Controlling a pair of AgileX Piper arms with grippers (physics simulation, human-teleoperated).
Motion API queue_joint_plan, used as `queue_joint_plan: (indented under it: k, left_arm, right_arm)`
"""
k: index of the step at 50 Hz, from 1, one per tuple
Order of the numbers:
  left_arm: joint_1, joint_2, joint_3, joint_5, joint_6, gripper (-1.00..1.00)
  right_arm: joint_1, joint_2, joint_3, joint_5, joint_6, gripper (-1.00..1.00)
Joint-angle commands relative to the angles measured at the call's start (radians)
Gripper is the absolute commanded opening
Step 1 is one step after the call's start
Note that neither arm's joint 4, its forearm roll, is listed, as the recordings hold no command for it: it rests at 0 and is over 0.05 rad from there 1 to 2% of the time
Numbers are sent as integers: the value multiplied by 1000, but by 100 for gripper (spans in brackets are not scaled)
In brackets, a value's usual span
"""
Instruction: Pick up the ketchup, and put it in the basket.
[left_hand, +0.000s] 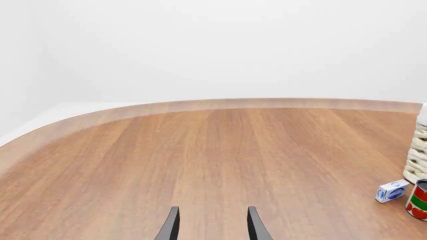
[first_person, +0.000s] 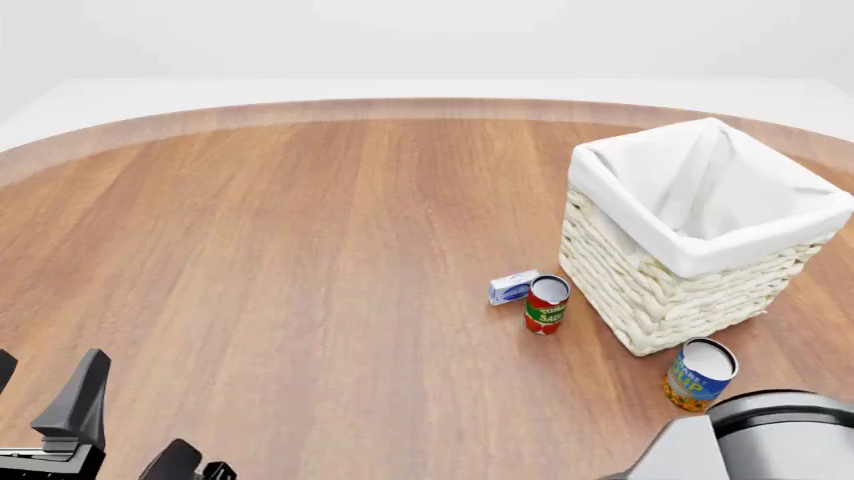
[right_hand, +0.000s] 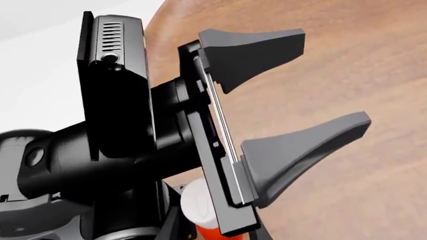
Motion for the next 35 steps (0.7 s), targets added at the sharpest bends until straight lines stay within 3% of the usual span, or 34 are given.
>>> queue_joint_plan:
  k: [1, 14, 15, 35]
  left_arm:
    - [0, 0, 0, 0, 0, 100]
    - [0, 0, 0, 0, 0, 100]
    - [0, 0, 0, 0, 0, 100]
    - [0, 0, 0, 0, 0, 100]
  right_arm:
    - [-6, 20, -20, 8, 0, 100]
    - [0, 25, -25, 8, -1, 100]
    - [2, 23, -24, 7, 2, -100]
    - [-1, 14, -10, -3, 13, -100]
